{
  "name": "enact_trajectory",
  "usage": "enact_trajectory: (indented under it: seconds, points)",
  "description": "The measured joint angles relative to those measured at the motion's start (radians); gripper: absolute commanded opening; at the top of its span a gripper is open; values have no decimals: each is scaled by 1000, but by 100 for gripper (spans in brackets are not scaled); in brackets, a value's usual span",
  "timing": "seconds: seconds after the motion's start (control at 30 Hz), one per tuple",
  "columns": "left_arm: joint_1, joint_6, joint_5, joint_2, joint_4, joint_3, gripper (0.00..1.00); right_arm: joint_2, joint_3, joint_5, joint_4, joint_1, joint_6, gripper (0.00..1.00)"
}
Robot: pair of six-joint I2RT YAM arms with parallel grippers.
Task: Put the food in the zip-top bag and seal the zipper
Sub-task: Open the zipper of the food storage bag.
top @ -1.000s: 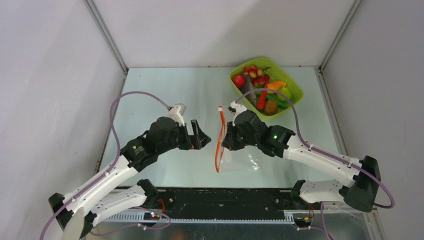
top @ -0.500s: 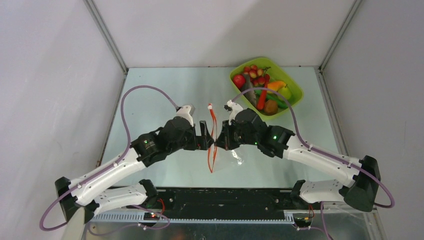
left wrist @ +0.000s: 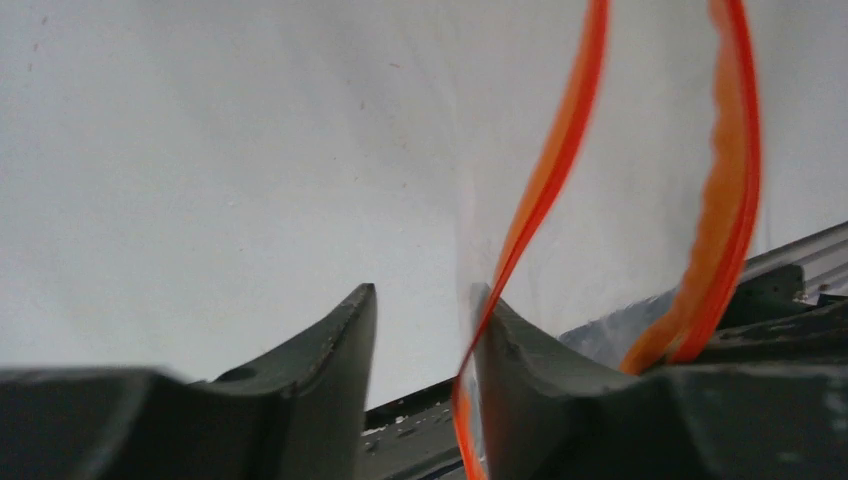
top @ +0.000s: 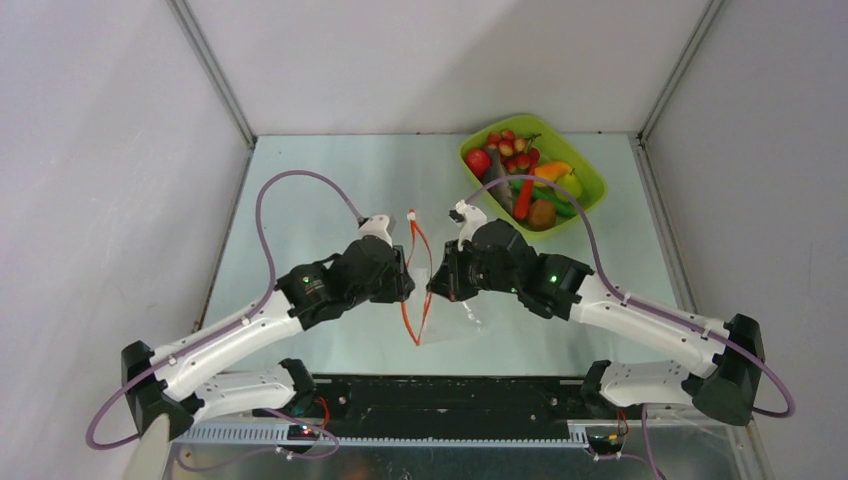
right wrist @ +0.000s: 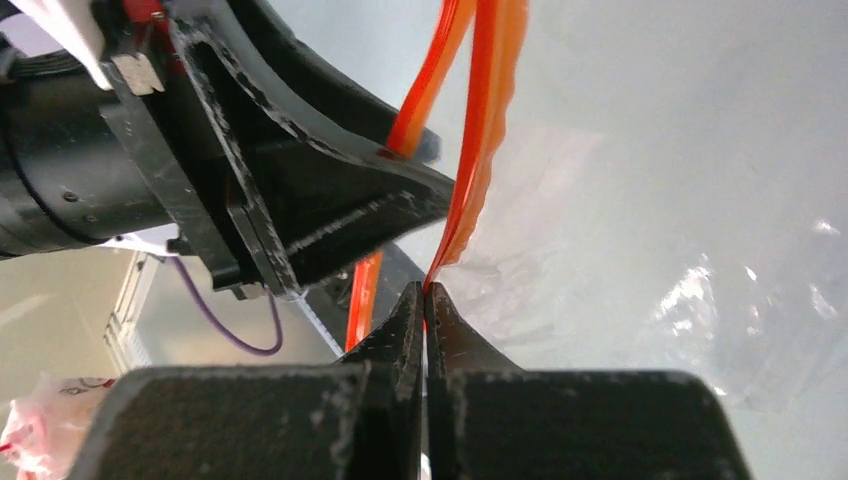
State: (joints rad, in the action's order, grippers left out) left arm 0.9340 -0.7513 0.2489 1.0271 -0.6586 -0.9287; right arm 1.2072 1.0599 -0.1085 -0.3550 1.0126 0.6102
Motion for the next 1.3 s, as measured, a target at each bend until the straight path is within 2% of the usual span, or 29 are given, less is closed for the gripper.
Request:
enact_trajectory:
  seconds: [0.03,0.07,0.1,0.27,0.43,0.67,0.87,0.97,1.1,1.13,1.23,1.3]
  points:
    - [1,-6,8,3,-4,0,13,-3,0,23,-9,0,0,0]
    - [2,-8,18,3,-11,-1,3,-8,0,48,-23,0,0,0]
    - [2,-10,32,3,-24,-1,2,-15,0,80,-42,0,1,0]
    - [5,-7,92,-22,-105,-39,0,-47,0,267,-158,-23,19,0]
    - [6,16,151,-109,-188,-162,0,-50,0,447,-294,-69,67,0]
    - [19,57,171,-114,-271,-298,0,3,21,452,-229,-74,118,0]
    - [18,95,233,-19,-326,-353,0,63,20,411,-169,-77,73,0]
    - [16,105,243,56,-311,-353,0,66,15,386,-153,-95,26,4]
    - [14,116,237,188,-272,-375,0,63,14,340,-115,-134,-7,22]
    - [14,121,234,222,-260,-388,0,61,14,323,-111,-150,-11,34]
    - [14,132,223,321,-226,-441,0,51,14,281,-110,-211,-28,54]
    - [14,137,216,370,-209,-472,0,40,13,254,-110,-252,-42,76]
